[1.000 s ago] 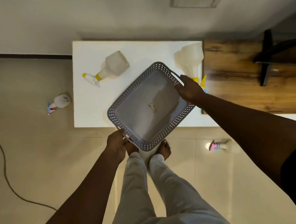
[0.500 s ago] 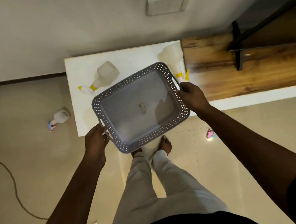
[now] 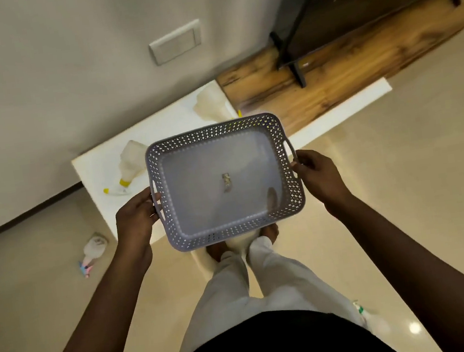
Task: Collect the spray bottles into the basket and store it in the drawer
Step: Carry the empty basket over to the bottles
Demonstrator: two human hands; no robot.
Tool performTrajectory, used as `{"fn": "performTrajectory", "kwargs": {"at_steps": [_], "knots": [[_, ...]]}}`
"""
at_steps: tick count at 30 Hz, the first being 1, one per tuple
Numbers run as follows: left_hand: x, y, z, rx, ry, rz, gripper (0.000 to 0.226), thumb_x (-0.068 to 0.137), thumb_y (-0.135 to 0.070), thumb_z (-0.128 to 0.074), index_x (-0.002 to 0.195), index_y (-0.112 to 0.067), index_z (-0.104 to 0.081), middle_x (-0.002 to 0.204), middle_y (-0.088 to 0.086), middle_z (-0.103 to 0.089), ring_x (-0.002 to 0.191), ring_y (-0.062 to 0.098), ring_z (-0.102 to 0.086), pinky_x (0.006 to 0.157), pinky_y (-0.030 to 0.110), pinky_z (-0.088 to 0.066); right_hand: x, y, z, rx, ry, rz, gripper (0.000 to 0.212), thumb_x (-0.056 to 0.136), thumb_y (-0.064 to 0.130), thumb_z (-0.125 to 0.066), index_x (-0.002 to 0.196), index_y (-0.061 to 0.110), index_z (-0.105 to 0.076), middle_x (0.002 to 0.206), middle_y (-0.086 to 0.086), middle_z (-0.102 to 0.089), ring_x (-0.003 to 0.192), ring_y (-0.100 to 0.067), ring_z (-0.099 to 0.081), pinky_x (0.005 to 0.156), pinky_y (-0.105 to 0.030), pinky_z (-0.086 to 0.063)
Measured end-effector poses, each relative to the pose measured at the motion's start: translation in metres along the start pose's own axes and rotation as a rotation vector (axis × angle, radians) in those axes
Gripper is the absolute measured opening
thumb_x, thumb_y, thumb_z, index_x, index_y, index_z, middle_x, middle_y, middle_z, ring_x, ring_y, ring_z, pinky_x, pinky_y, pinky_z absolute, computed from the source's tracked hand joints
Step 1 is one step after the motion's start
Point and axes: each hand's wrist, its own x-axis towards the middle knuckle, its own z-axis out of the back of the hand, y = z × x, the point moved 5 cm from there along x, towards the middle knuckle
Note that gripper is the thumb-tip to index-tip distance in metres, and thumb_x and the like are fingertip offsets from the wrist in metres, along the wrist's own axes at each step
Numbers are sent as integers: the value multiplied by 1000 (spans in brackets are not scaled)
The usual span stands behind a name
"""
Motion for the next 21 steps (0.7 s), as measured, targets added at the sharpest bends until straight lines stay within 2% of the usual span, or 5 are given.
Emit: {"fn": "performTrajectory", "kwargs": {"at_steps": [6,9,15,21], "knots": [[-13,-24,-45,112,171,-64,40,86,-7,-57,93,-36,-85,100,-8,-83,82,6,-75,71,19,-58,-61,-43,43,134,-184,-73,15,90,34,-65,95,47,-72,96,31,-76,87,12,-70,76,-22,-49],[-18,-28,-76,165,256,-76,34,89,-8,-62,95,-32,-85,100,-6,-83,81,8,-76,67,17,-59,-89,-73,63,197,-268,-123,17,90,34,-65,103,38,-75,100,25,-78,89,8,-72,79,-25,-50],[-37,-20,-151,292,390,-82,29,89,-10,-63,99,-27,-85,98,-3,-83,78,10,-75,64,16,-58,-143,-134,104,313,-425,-227,16,88,34,-65,96,45,-73,97,25,-78,87,7,-72,78,-27,-51],[-78,3,-221,384,465,-74,31,88,-8,-62,91,-28,-86,90,-5,-83,71,6,-74,61,16,-57,-187,-205,139,428,-535,-334,20,94,24,-66,110,34,-74,99,23,-77,88,8,-71,77,-23,-51]]}}
